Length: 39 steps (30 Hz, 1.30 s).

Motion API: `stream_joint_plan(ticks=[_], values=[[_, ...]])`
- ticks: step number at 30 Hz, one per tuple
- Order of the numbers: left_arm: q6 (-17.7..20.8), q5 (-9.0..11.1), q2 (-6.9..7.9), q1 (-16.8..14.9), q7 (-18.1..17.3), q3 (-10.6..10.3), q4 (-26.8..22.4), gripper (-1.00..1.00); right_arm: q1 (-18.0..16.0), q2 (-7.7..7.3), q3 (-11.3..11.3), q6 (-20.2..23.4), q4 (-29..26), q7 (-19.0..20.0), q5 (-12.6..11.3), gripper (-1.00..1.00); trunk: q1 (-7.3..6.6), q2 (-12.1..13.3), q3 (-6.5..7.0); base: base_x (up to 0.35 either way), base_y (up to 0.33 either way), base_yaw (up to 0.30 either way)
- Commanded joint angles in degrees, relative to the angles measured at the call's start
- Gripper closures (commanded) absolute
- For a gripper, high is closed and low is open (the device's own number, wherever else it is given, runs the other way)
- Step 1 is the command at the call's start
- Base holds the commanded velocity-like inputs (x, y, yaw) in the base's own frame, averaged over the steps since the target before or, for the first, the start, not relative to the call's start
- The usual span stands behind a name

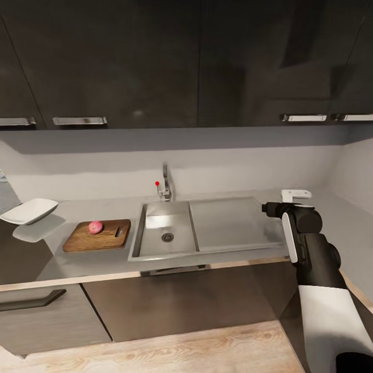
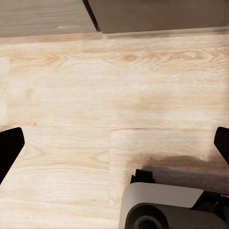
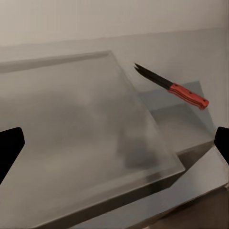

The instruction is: In the kitchen, take the Vidalia onion out of the sink, dice it on the chopping board with the paring knife, put the diced onion into the bowl on the countertop, then place both the paring knife and the chopping board into the sink.

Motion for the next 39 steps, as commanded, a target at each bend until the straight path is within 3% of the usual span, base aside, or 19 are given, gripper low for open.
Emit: stream_joint_plan(ticks=[1, 10, 19, 30, 39], values=[[-0.4, 0.5, -0.03, -0.1, 0.0, -0.5, 0.2, -1.0, -0.1, -0.07, 0.0, 0.3, 0.0, 0.2, 0.5, -1.0, 0.04, -0.1, -0.13, 0.031, -0.004, 0.0], [0.0, 0.5, -0.15, -0.1, 0.2, -0.5, 0.2, -1.0, -0.1, -0.22, 0.0, 0.3, 0.3, 0.3, 0.5, -1.0, 0.04, -0.1, -0.13, 0.068, -0.001, 0.0], [3.9, 0.5, -0.21, -0.1, 0.1, -0.5, 0.2, -1.0, -0.1, -0.24, 0.0, 0.2, 1.4, 0.3, 0.5, -1.0, 0.04, -0.1, -0.13, 0.282, -0.126, 0.0], [4.2, 0.5, -0.21, -0.1, 0.0, -0.5, 0.2, -1.0, -0.1, -0.18, 0.0, 0.1, 3.3, 0.3, 0.5, -1.0, 0.04, -0.1, -0.13, 0.274, -0.213, 0.0], [4.3, 0.5, -0.21, -0.1, 0.1, -0.5, 0.2, -1.0, -0.1, -0.15, 0.2, -1.5, 5.9, 0.3, 0.5, -1.0, 0.04, -0.1, -0.13, 0.053, -0.12, 0.0]])
